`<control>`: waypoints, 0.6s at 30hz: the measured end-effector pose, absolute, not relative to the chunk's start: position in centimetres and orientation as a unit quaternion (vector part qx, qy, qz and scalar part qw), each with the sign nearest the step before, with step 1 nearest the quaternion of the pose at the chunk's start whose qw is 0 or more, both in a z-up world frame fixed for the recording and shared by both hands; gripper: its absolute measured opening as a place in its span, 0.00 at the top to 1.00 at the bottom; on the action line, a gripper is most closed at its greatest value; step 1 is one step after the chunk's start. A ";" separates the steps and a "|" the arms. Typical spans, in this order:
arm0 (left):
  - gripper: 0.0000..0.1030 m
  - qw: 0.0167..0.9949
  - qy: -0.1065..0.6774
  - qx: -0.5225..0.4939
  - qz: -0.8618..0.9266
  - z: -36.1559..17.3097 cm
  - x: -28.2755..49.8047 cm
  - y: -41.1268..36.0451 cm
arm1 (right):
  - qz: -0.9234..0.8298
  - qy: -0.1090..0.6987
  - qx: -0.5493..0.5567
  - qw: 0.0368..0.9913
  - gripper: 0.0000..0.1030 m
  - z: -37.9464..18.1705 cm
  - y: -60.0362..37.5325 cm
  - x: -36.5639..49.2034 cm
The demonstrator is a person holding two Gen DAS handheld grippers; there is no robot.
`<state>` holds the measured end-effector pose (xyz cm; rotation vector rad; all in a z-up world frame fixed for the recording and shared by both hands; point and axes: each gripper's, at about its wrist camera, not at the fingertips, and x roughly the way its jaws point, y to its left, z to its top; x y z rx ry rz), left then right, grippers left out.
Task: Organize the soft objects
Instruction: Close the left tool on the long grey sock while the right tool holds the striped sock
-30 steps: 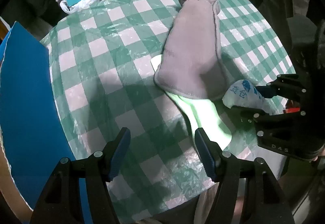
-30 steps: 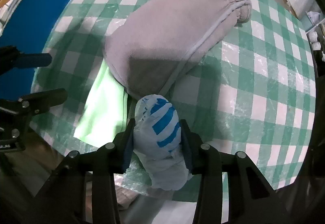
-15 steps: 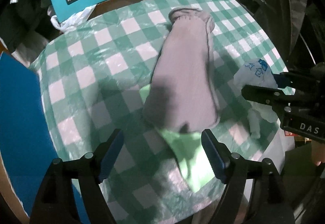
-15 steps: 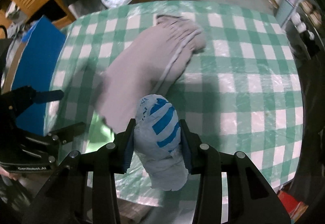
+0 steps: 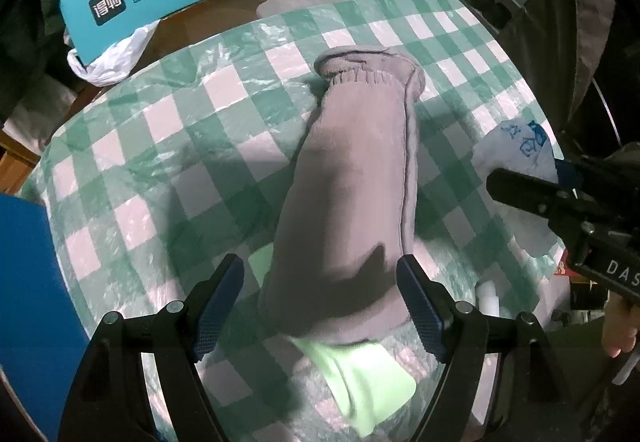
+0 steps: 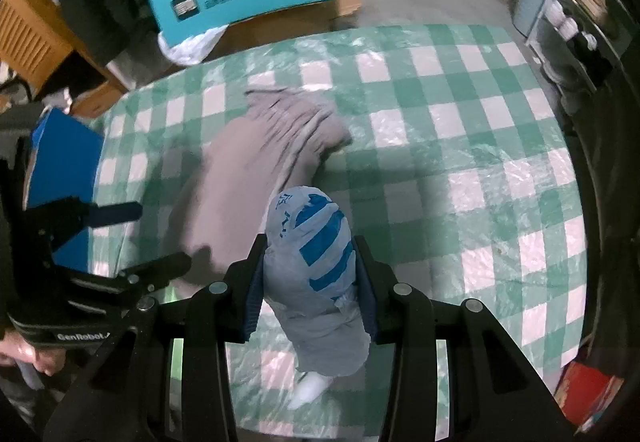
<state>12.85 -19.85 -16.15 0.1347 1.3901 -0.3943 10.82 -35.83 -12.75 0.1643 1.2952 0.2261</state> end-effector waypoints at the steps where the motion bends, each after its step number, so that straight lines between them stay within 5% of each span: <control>1: 0.22 0.748 0.636 0.060 -0.181 -16.3 13.1 -20.0 | 0.101 0.601 0.080 0.789 0.62 -12.8 -36.1 11.1; 18: 0.22 0.727 0.653 0.070 -0.201 -19.1 17.8 -23.0 | 0.084 0.601 0.089 0.790 0.62 -13.4 -37.3 12.5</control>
